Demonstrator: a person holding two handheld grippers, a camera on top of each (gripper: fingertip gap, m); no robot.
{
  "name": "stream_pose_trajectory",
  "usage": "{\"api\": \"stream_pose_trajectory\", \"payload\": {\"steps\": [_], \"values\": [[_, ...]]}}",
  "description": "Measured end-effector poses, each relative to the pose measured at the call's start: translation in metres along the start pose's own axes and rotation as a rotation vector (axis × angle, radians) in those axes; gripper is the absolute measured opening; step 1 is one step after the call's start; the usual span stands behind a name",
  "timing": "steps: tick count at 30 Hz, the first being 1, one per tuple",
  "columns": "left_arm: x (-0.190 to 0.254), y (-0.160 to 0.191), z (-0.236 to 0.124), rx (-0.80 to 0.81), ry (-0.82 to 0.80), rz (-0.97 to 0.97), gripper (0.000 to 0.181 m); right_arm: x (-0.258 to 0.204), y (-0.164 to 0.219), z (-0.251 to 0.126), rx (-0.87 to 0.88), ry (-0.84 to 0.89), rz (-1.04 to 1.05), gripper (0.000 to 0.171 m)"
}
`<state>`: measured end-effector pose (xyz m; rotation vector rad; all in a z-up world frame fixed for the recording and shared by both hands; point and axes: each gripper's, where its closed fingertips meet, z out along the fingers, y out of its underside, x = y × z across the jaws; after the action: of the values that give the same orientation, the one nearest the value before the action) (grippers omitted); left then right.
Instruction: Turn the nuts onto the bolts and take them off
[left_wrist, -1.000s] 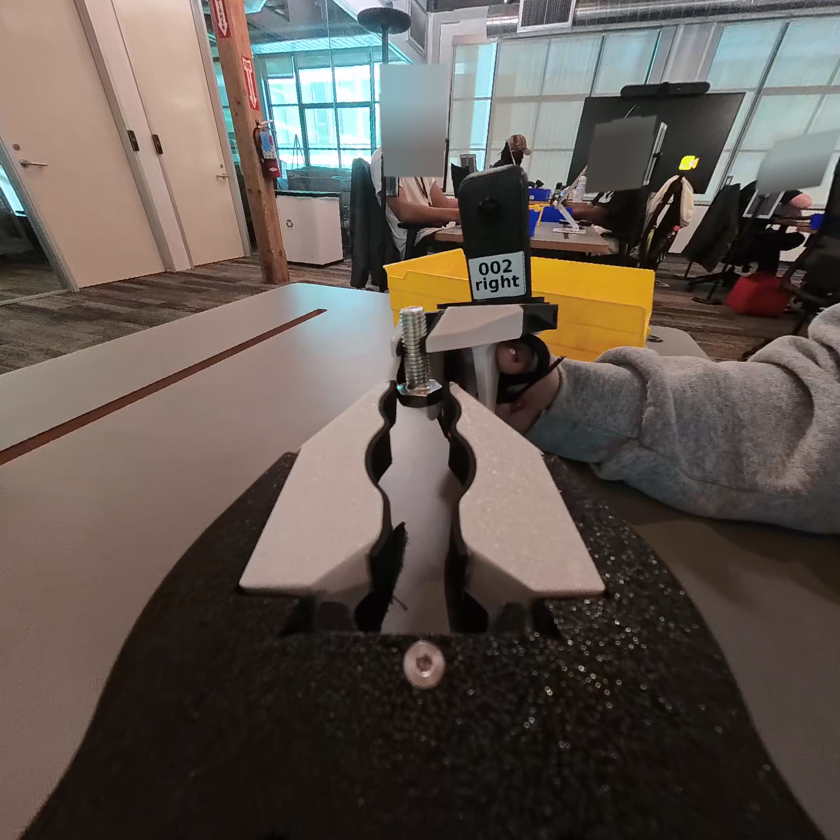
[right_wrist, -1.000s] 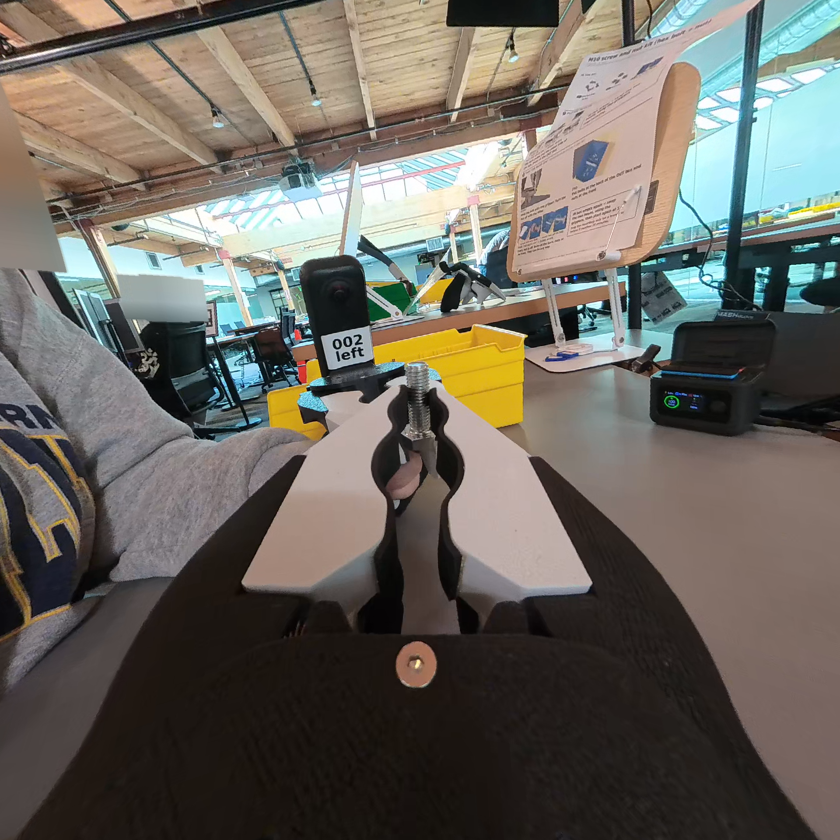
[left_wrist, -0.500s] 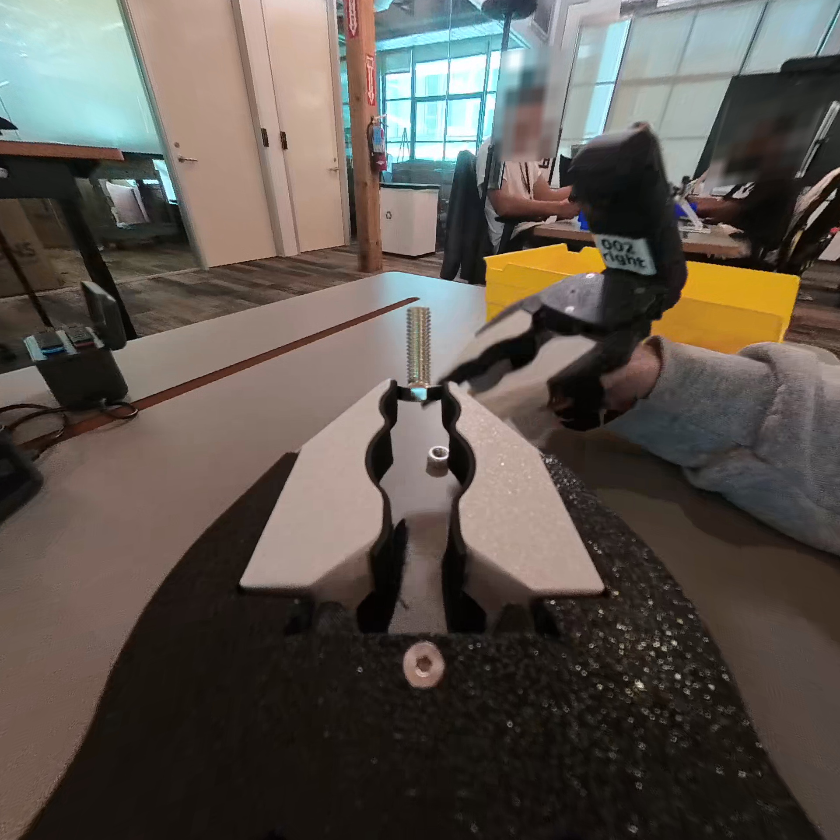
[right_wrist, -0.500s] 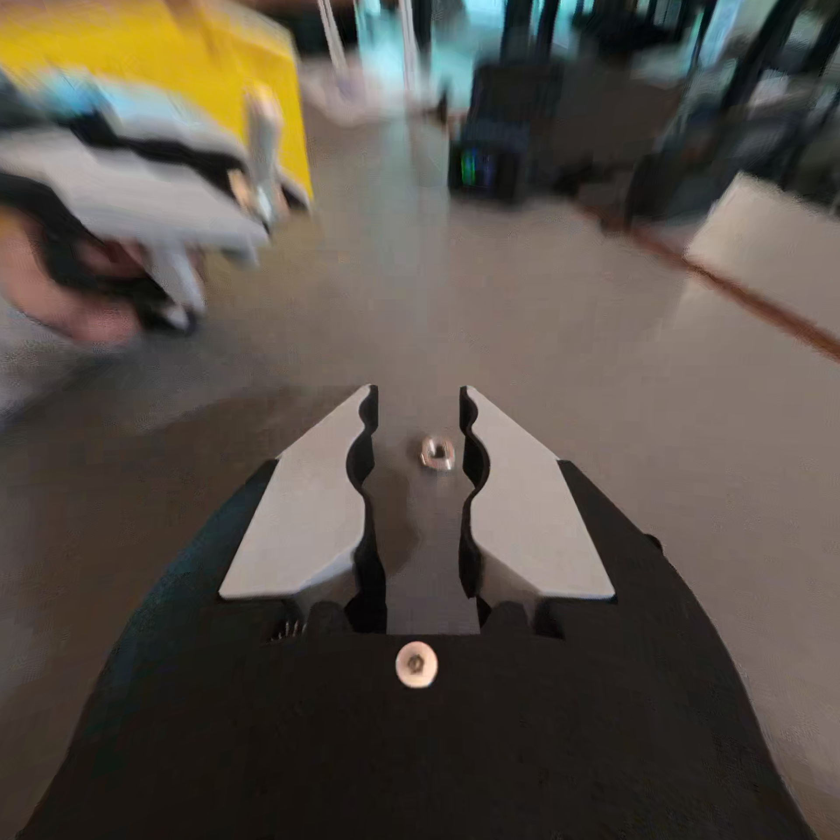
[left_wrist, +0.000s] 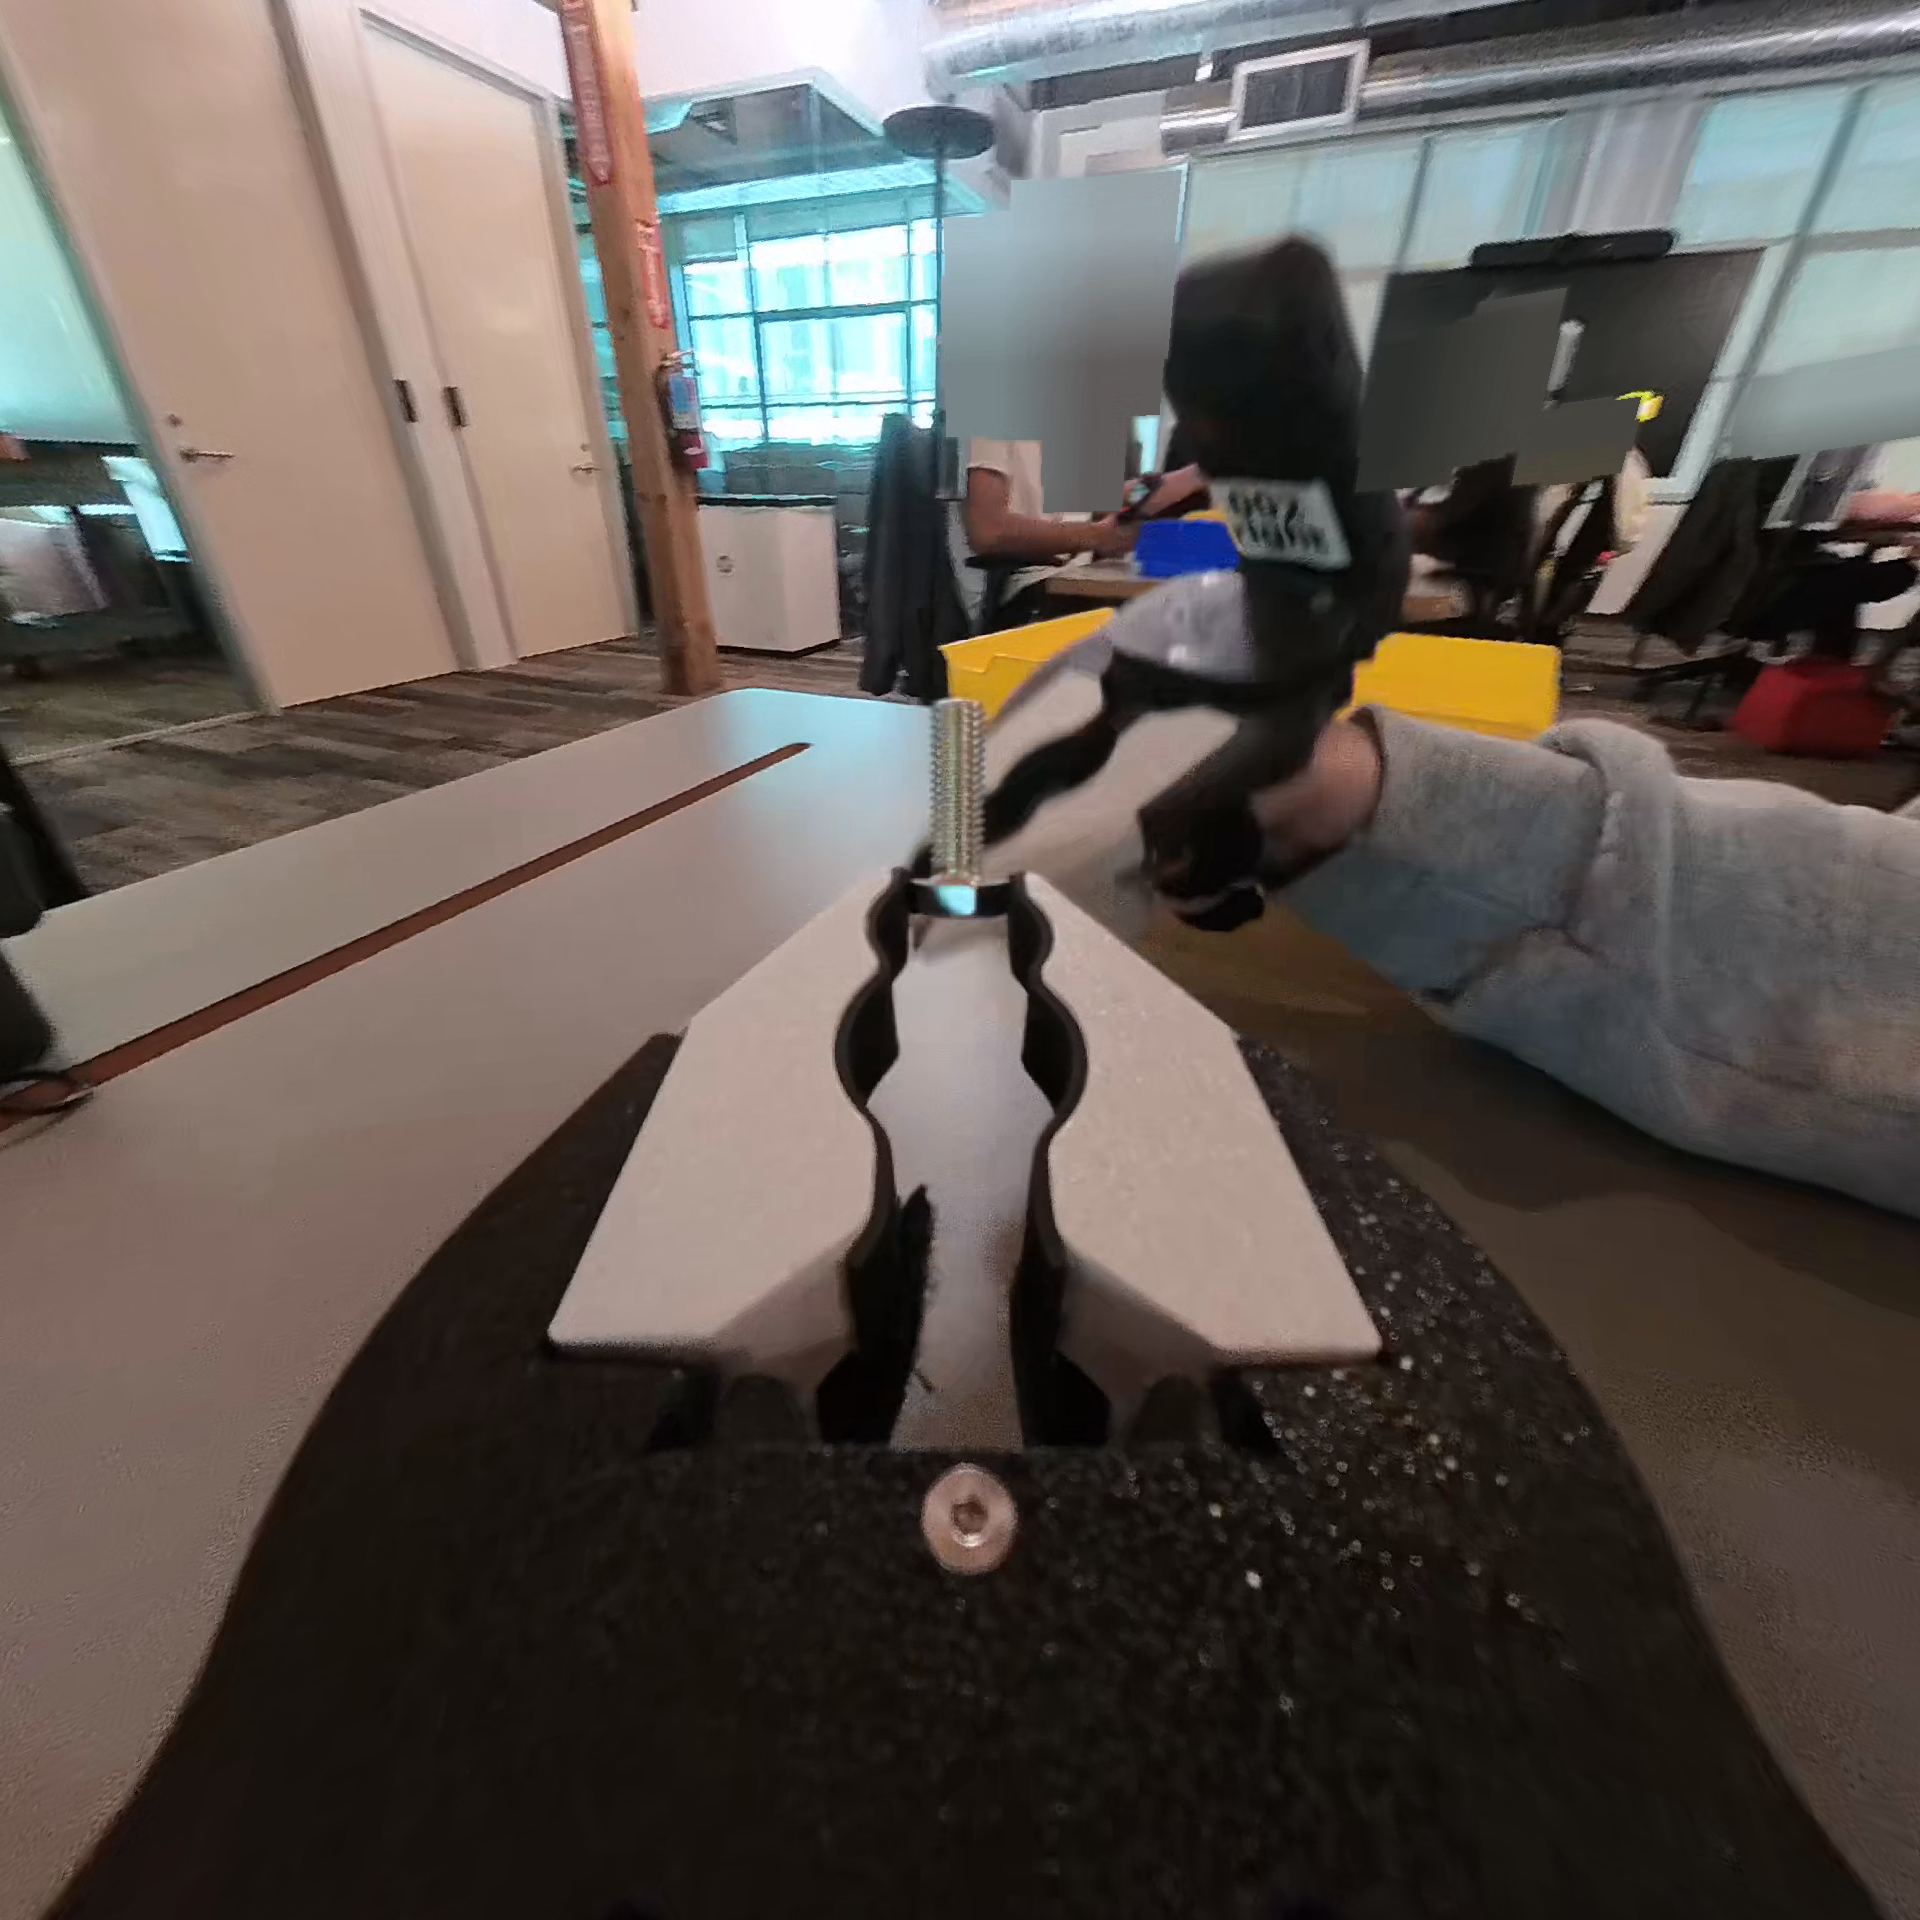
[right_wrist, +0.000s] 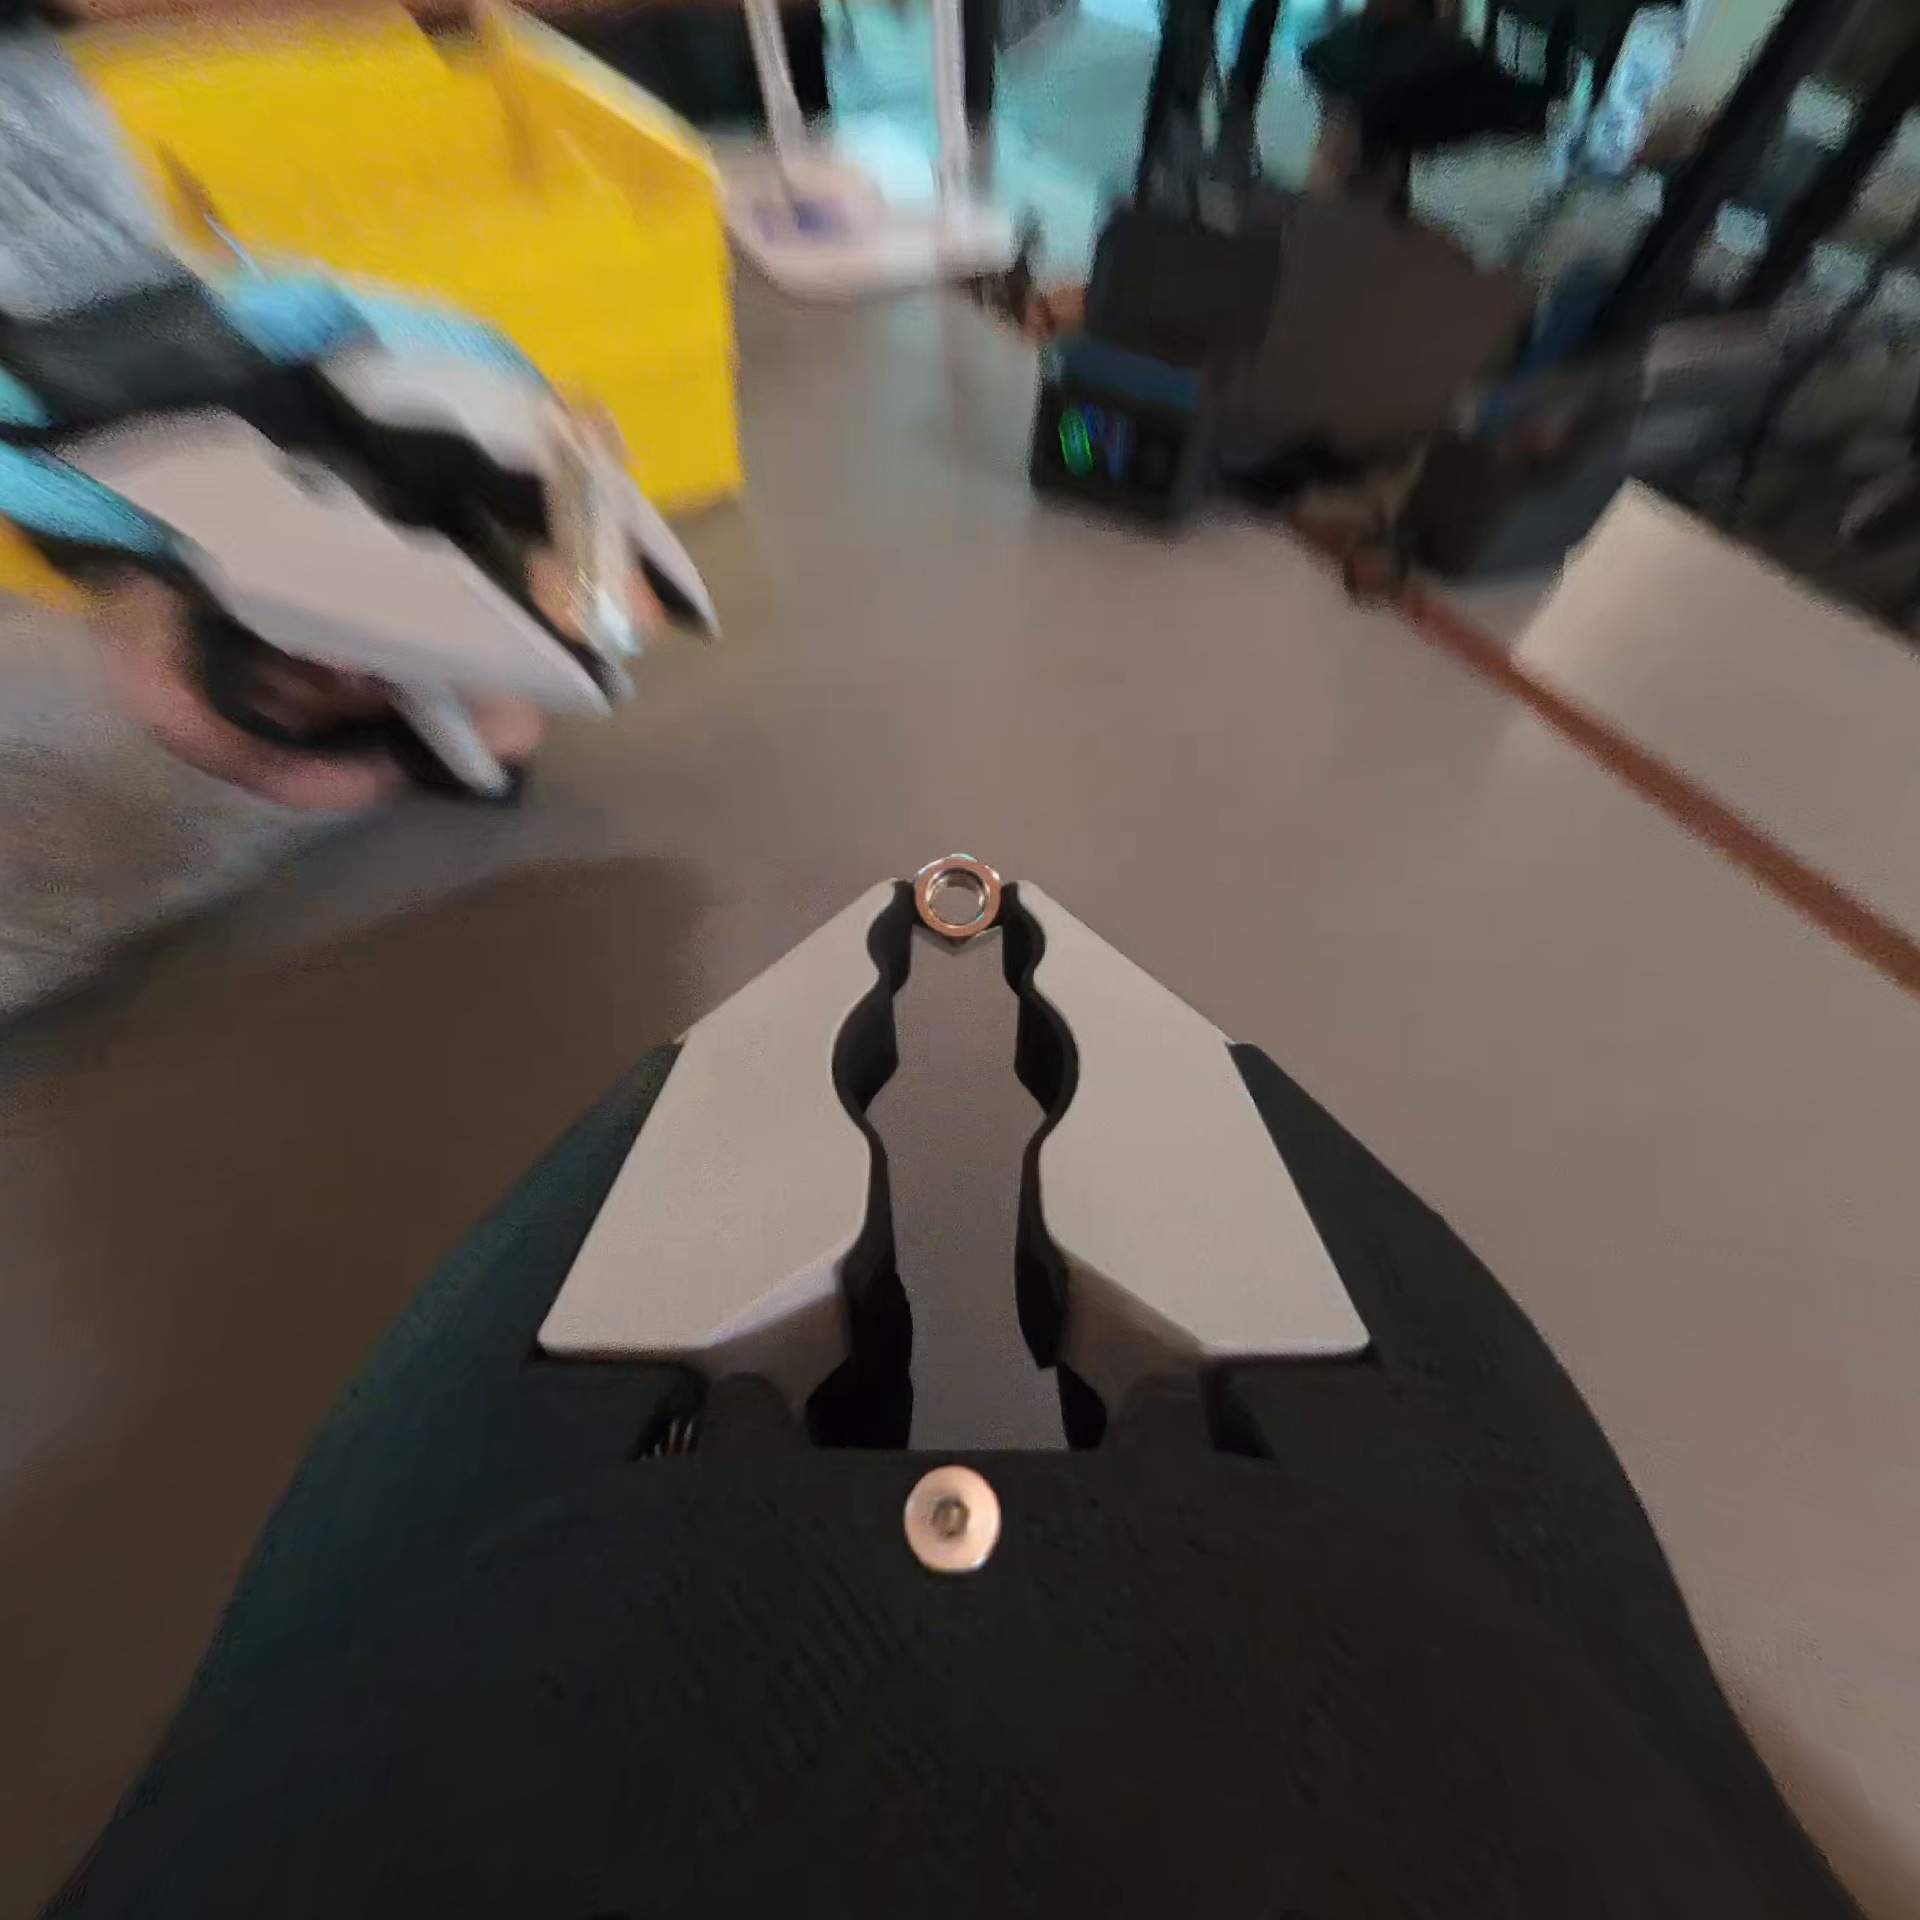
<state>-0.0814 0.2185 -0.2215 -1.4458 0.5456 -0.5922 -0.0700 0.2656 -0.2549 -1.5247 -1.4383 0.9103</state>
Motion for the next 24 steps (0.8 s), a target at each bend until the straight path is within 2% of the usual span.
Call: {"api": "stream_pose_trajectory", "payload": {"steps": [1, 3, 6, 14, 24], "values": [[0.005, -0.001, 0.001, 0.007, 0.039, -0.018, 0.017, -0.01, -0.022, -0.011, 0.088, -0.059, 0.002, 0.015], [0.017, -0.003, 0.002, 0.023, 0.136, -0.067, 0.017, -0.033, -0.056, -0.031, 0.204, -0.201, -0.005, 0.015], [0.035, -0.008, 0.001, 0.058, 0.279, -0.146, 0.016, -0.057, -0.075, -0.046, 0.197, -0.346, -0.064, 0.015], [0.057, -0.015, -0.003, 0.092, 0.438, -0.197, 0.017, -0.085, -0.073, -0.051, -0.036, -0.542, -0.18, 0.015], [0.079, -0.026, -0.011, 0.149, 0.623, -0.29, 0.017, -0.102, -0.075, -0.06, -0.203, -0.719, -0.248, 0.016]]}}
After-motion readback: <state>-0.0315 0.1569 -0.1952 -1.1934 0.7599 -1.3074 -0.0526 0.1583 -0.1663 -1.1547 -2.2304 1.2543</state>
